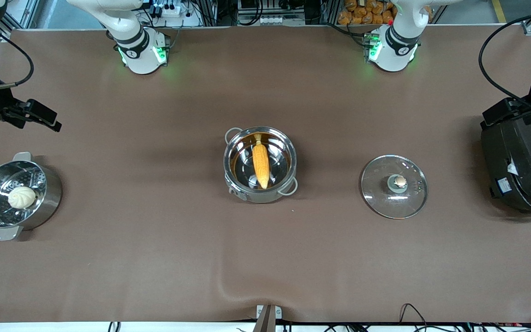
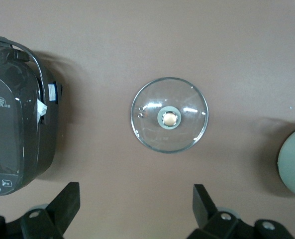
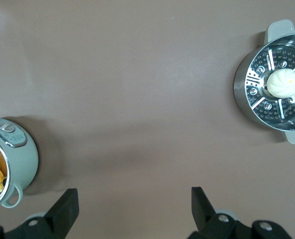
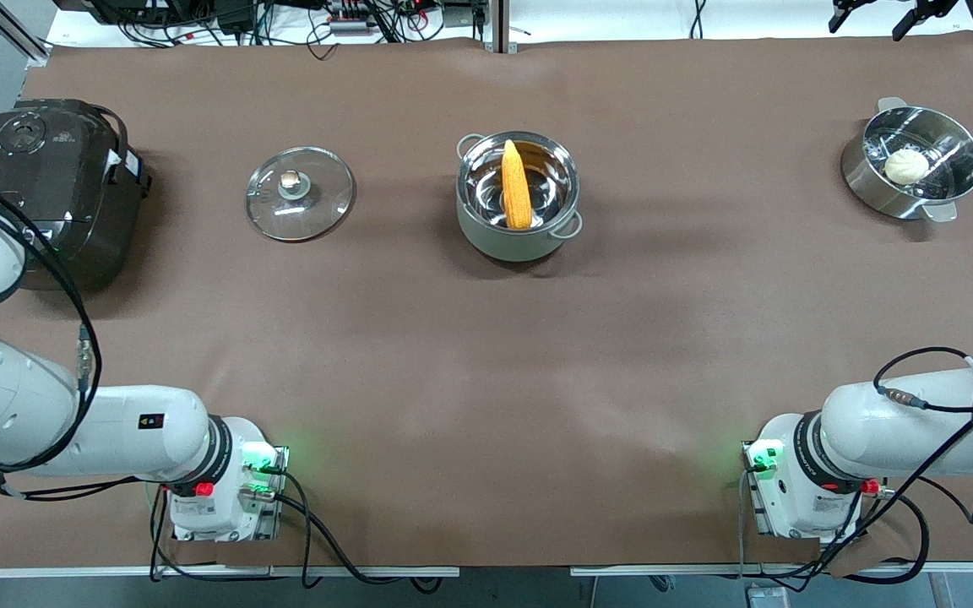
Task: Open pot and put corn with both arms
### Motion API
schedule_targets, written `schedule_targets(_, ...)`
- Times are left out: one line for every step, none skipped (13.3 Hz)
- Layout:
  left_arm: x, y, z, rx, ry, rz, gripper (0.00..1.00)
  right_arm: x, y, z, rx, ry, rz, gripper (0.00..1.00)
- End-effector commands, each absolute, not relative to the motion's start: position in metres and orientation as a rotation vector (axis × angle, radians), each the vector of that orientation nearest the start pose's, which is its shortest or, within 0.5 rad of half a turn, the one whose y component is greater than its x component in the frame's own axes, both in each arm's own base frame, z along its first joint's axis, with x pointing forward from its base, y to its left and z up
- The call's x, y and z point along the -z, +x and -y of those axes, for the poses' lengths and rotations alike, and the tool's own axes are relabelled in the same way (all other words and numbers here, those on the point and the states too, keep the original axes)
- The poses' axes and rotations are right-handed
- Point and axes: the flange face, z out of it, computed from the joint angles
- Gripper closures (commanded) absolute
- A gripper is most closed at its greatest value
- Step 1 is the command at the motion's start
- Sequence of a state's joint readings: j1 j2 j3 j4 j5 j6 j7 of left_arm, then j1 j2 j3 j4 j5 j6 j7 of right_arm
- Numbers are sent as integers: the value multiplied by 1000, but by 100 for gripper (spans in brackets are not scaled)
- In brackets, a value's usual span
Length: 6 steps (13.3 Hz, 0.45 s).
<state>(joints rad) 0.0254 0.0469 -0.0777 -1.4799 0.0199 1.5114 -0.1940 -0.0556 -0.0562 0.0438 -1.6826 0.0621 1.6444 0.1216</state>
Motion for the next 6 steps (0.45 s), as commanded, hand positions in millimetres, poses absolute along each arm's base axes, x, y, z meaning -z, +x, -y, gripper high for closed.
schedule_targets(-632,563,27,-53,-3124,183,0,-626,540,1,82,-3069,-213,0)
schedule_targets(-633,563,29,-51,-3128,174,0,-628,540,1,82,-3069,-212,0)
schedule_targets(-633,563,32,-49,-3129,164,0,-628,540,1,78,-3069,-212,0)
schedule_targets(-633,562,34,-53,-3127,160,0,-628,540,1,75,-3069,-210,0)
schedule_targets(-634,562,35,-51,-3128,157,0,-628,540,1,75,-3069,-212,0)
schedule_targets(-634,562,34,-51,-3126,160,0,-628,540,1,75,-3069,-212,0)
